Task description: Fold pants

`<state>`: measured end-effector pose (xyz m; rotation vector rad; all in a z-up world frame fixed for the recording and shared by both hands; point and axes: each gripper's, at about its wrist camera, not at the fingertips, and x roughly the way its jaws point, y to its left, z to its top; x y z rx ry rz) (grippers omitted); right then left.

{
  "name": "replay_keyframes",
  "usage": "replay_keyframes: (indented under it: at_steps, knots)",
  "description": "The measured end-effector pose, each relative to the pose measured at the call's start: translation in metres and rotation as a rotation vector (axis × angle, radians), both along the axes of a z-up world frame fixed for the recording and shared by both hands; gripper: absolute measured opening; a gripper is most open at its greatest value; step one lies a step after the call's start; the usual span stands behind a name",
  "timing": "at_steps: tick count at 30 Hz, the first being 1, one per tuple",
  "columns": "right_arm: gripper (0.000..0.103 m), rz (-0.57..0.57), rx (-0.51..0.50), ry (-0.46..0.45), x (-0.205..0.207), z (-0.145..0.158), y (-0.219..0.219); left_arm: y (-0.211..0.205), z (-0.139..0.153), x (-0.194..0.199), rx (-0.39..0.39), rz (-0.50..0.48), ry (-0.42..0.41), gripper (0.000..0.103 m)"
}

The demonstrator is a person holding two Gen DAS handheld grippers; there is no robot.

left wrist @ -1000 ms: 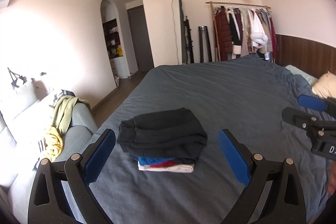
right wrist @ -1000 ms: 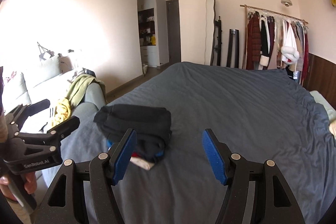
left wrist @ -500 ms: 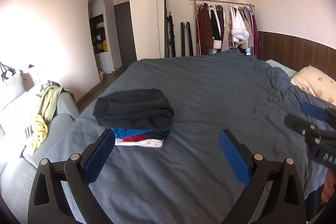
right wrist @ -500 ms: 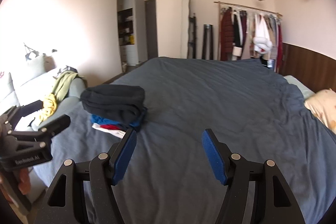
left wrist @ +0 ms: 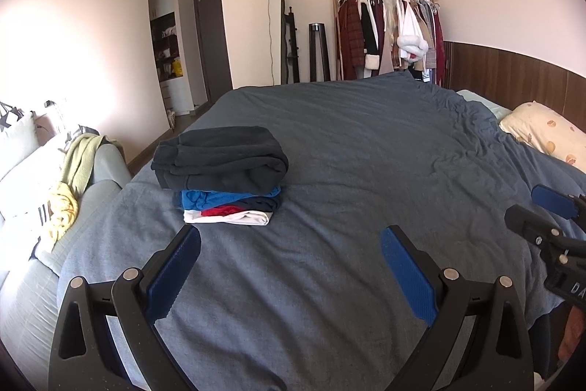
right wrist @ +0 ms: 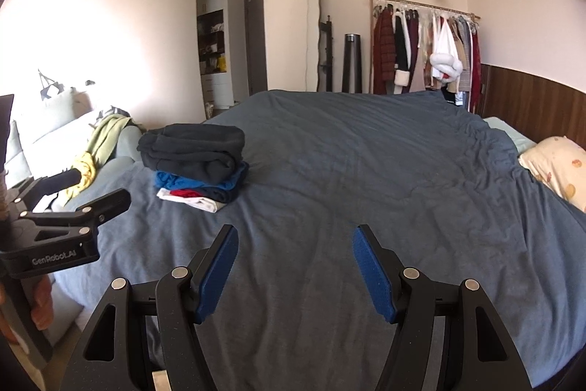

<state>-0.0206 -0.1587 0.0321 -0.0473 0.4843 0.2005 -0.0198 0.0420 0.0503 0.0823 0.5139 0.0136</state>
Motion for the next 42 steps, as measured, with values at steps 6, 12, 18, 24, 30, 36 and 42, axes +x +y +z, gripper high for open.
replay_keyframes:
  at_steps: [6, 12, 18, 24, 30, 36, 42]
  knots:
    - [0.065, -0.014, 0.017, -0.005, -0.004, -0.0021, -0.0066, -0.0019, 0.0009, -0.0014, -0.003, -0.004, -0.017, 0.101]
    - [0.065, -0.017, 0.024, -0.002, -0.003, -0.001, -0.0082, -0.0041, 0.0018, -0.0019, 0.005, 0.0, -0.023, 0.101]
    - [0.065, -0.019, 0.029, -0.008, -0.0047, 0.0003, -0.0096, -0.0029, 0.0032, -0.0025, 0.002, 0.0, -0.025, 0.101]
    - [0.065, -0.026, 0.027, -0.018, -0.0084, -0.0001, -0.01, -0.0017, 0.0044, -0.0043, 0.004, 0.005, -0.029, 0.101]
    - [0.065, -0.026, 0.025, -0.018, -0.0088, -0.0002, -0.0104, -0.0021, 0.0044, -0.0053, 0.015, 0.011, -0.028, 0.101]
    - [0.065, -0.028, 0.026, -0.017, -0.0093, 0.0001, -0.0105, -0.0012, 0.0037, -0.0079, 0.006, 0.009, -0.021, 0.101]
    - [0.065, -0.027, 0.026, -0.015, -0.0106, -0.0003, -0.0104, -0.002, 0.0035, -0.0093, 0.0, 0.007, -0.015, 0.103]
